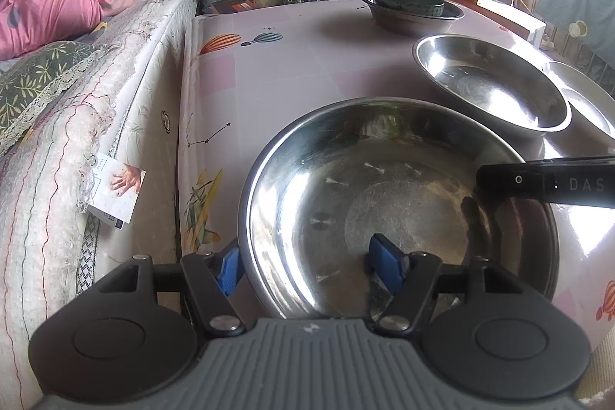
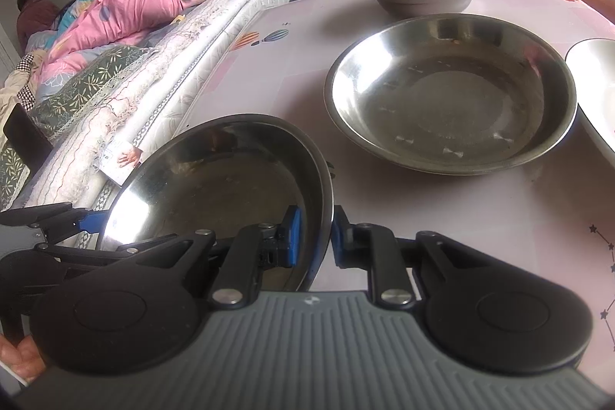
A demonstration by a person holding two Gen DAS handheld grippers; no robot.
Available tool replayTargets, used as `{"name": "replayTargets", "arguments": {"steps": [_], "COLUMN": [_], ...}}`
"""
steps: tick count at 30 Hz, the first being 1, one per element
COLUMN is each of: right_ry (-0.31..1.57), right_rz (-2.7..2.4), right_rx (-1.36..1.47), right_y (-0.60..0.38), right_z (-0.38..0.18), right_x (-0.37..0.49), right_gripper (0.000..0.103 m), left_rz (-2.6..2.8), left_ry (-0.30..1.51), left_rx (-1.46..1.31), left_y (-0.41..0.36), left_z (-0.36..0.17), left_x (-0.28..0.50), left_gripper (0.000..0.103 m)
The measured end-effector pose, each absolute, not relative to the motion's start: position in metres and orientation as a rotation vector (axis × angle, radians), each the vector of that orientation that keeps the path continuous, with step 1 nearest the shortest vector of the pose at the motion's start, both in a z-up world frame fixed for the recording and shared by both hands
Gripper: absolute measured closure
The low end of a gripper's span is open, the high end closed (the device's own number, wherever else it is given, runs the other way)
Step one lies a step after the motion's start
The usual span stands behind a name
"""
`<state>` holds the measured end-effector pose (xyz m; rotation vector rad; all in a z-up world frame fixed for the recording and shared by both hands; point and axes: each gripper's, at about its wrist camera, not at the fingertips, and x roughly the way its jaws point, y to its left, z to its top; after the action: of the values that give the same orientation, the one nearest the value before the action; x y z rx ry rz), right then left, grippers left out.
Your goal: Organize plates and bowls
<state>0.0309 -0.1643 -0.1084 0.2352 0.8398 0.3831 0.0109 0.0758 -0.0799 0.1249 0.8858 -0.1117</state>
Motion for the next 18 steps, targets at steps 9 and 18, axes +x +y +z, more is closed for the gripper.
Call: {"name": "replayTargets", "arguments": {"steps": [9, 18], "right_ry": [0.841, 0.837], "right_rz": [0.396, 0.407], "right_rx": [0.251, 0.256], "right_y": [-0.165, -0.166], "right_z": [-0.112, -0.112], "right_x": [0.033, 0.034], "right_gripper": [0.086, 0.086], "left_rz": [-0.107, -0.112], "left_ry": [0.886, 0.901], "left_rx": [0.140, 0.135], "left_y": [0.073, 0.070], "left_z": [-0.082, -0.082], "left_x": [0.021, 0.026], "left_gripper": [0.029, 0.026]}}
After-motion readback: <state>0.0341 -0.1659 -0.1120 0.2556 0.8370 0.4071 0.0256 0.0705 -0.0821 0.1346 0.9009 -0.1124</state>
